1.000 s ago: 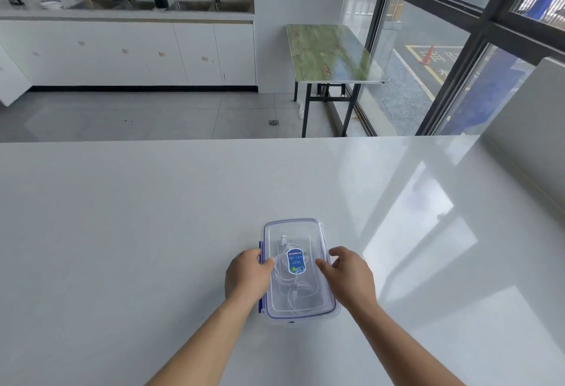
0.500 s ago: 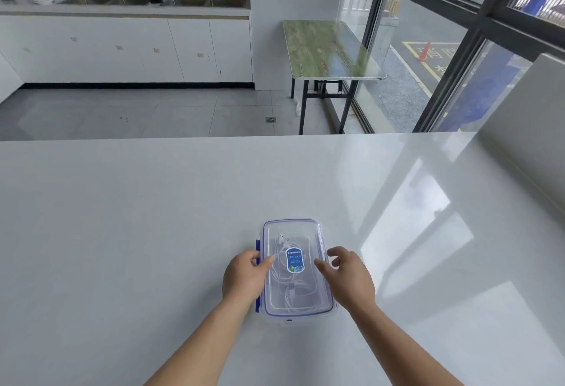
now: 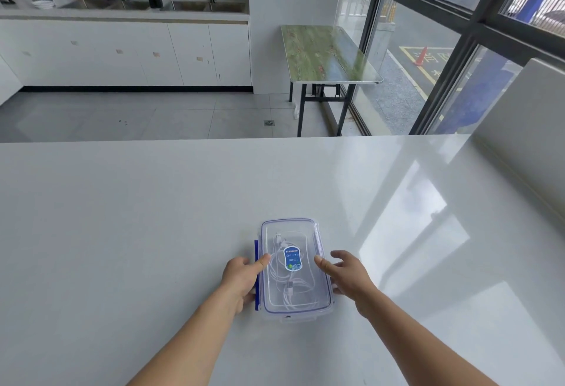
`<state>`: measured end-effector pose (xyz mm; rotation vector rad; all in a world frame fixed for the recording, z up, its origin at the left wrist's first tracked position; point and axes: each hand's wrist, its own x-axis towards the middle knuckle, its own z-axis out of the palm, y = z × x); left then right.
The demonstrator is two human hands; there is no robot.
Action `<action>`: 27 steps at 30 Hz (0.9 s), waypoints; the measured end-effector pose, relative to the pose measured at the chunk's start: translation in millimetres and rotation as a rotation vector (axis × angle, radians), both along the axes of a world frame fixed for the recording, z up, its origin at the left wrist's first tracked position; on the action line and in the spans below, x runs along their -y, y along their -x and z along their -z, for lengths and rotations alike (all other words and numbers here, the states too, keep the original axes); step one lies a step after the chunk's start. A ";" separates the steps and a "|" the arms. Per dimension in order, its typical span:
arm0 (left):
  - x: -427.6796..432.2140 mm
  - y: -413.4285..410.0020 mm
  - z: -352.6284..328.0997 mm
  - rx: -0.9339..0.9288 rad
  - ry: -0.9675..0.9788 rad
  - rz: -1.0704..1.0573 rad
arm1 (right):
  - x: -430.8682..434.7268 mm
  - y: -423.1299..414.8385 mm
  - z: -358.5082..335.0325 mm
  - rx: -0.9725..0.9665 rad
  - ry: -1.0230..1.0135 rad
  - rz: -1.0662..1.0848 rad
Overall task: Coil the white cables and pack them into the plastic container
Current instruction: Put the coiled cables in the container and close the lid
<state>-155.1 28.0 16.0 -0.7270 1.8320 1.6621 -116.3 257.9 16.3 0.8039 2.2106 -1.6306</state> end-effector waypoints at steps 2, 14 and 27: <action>-0.1 -3.0 -0.2 -0.001 -0.029 -0.032 | 2.2 -3.1 2.0 -0.008 0.037 0.006; 6.0 -11.6 -1.4 -0.024 -0.053 -0.031 | 7.5 -10.2 1.3 0.041 0.084 0.013; 6.6 -13.9 -3.4 -0.249 0.178 0.025 | 9.6 -7.9 -12.2 0.022 -0.157 0.004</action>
